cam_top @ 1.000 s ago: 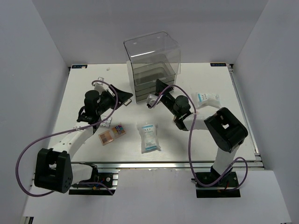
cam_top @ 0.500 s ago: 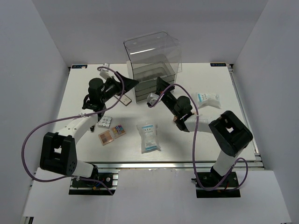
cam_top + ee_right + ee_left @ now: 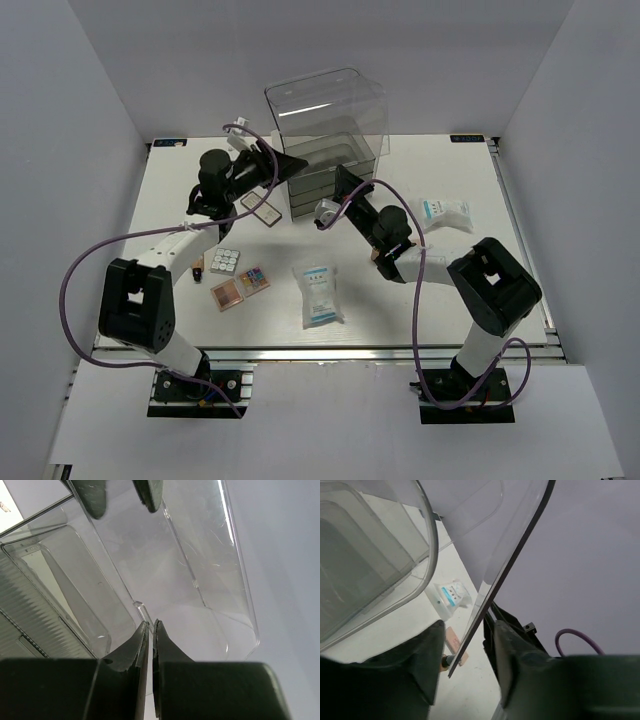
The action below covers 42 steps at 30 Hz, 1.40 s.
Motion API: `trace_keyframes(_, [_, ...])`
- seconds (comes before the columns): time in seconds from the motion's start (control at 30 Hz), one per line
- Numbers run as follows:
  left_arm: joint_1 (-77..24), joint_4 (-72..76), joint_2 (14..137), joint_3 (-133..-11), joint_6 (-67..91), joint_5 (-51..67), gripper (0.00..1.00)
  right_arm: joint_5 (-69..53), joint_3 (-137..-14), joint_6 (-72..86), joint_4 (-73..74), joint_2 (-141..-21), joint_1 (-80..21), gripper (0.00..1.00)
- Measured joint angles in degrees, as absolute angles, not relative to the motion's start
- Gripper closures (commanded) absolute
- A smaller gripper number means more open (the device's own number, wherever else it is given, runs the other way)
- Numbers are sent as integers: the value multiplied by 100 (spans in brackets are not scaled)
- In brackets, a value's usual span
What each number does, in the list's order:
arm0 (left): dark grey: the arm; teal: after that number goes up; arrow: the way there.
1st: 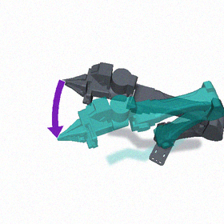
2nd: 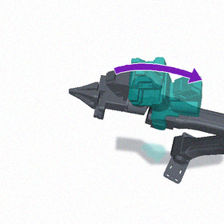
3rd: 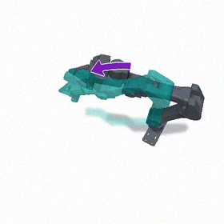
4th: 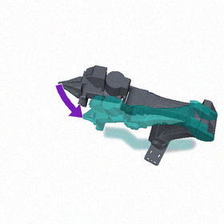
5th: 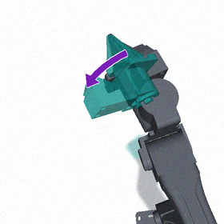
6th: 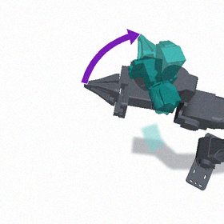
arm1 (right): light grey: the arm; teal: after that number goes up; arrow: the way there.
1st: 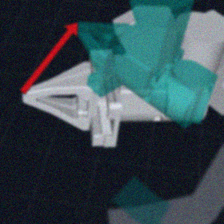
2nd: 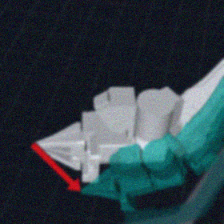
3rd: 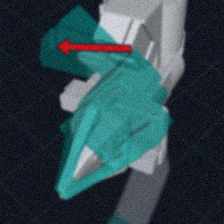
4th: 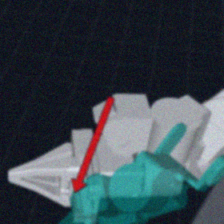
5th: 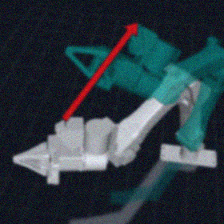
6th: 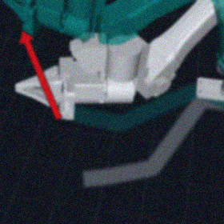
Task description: Organize the makeup
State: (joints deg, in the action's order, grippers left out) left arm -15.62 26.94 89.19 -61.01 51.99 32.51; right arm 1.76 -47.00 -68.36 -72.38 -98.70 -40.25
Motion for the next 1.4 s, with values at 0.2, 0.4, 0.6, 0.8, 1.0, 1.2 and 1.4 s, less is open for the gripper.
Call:
trace_keyframes(0.2, [-1581, 2816, 9067, -6202, 5336, 3476, 70, 239, -4700, -6799, -7242, -9835, -4032, 91])
trace_keyframes(0.4, [-1597, 2840, 9072, -6392, 5345, 3673, 80, 379, -4703, -6637, -7332, -9684, -4053, 49])
trace_keyframes(0.6, [-1599, 2783, 9074, -6678, 5472, 3717, 88, 464, -4582, -6272, -6831, -8973, -4053, 26])
trace_keyframes(0.8, [-1614, 2565, 9198, -7190, 5741, 3701, 93, -344, -4458, -5214, -4235, -7039, -3883, 11])
trace_keyframes(1.0, [-1629, 2539, 9303, -7437, 6184, 3677, 94, -1518, -4611, -3861, -1509, -5990, -3468, 11])
trace_keyframes(1.2, [-1632, 2685, 9356, -7487, 6657, 3667, 94, -1815, -4552, -2818, 19, -6263, -3006, 12])
trace_keyframes(1.4, [-1629, 2755, 9408, -7627, 6932, 3586, 94, -1627, -4687, -1881, 668, -7148, -2580, 14])
